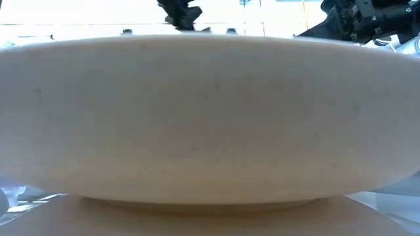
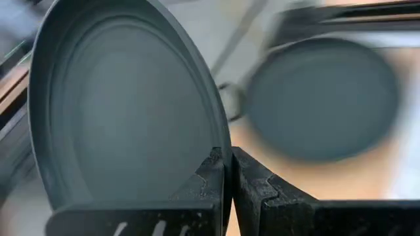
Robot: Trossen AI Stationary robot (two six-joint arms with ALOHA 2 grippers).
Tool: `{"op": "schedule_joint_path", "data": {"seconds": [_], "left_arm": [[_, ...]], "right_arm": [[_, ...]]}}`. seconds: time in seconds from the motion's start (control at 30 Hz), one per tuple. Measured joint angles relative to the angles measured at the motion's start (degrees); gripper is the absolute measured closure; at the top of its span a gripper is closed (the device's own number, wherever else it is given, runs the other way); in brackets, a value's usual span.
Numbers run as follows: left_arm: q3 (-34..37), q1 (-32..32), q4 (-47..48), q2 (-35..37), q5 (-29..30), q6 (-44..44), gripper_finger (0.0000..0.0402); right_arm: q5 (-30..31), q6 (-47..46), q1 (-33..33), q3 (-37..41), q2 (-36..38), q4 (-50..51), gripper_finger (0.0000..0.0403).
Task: Place and stack plates onto a shelf
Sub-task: Stack the black plate on top of the black plate on the shelf
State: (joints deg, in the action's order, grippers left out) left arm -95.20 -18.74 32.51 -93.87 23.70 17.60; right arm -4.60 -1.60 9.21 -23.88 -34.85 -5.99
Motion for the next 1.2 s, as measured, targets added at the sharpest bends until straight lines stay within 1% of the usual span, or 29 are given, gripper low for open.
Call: {"op": "schedule_joint_path", "data": {"seconds": [0.1, 0.23, 0.37, 0.47, 0.6, 0.73, 0.83, 0.93, 1.03, 1.07, 1.13, 1.2], "left_arm": [[-5.27, 2.95, 0.61, -6.97, -3.95, 6.04, 0.0387], [-11.3, 5.81, 2.45, -15.37, -5.21, 12.12, 0.0387], [-16.51, 6.54, 2.42, -21.73, -7.36, 14.53, 0.0387], [-18.69, 6.37, 2.23, -24.65, -8.35, 14.93, 0.0386], [-18.71, 6.4, 1.83, -25.85, -8.67, 14.46, 0.0365], [-18.77, 6.27, 2.38, -25.81, -8.67, 11.21, 0.0315], [-18.77, 6.24, 3.68, -25.58, -8.6, 10.56, 0.0273], [-18.77, 6.59, 3.98, -25.31, -6.7, 10.3, 0.024], [-18.77, 7.19, 6.46, -24.09, -3.66, 9.61, 0.0222], [-18.77, 7.46, 7.1, -23.25, -2.02, 8.58, 0.022], [-18.77, 8.11, 11.75, -21.28, 0.4, 5.62, 0.0217], [-18.77, 8.83, 14.89, -18.27, 1.04, 2.31, 0.0217]], "right_arm": [[0.05, 0.6, 0.0, 0.0, 3.82, 0.17, 0.0261], [0.17, 0.48, 0.0, 0.0, 10.01, 1.63, 0.0261], [0.22, 0.36, 0.0, -0.04, 14.41, 3.78, 0.0261], [0.22, 0.04, 0.01, -0.04, 16.11, 5.36, 0.0261], [0.11, -0.71, 0.01, -0.04, 16.85, 5.92, 0.0261], [0.11, -0.63, 0.02, -0.04, 16.88, 6.35, 0.0261], [0.09, -0.6, 0.02, -0.04, 16.83, 6.37, 0.0261], [0.07, -0.58, 0.02, -0.04, 16.86, 6.35, 0.0261], [0.07, -0.69, 0.01, -0.04, 16.86, 6.87, 0.0261], [0.07, -0.71, 0.01, -0.04, 16.86, 7.1, 0.0261], [0.02, -0.72, 0.0, -0.04, 16.83, 7.81, 0.0261], [0.04, -0.91, 0.02, -0.04, 16.81, 8.51, 0.0261]]}}
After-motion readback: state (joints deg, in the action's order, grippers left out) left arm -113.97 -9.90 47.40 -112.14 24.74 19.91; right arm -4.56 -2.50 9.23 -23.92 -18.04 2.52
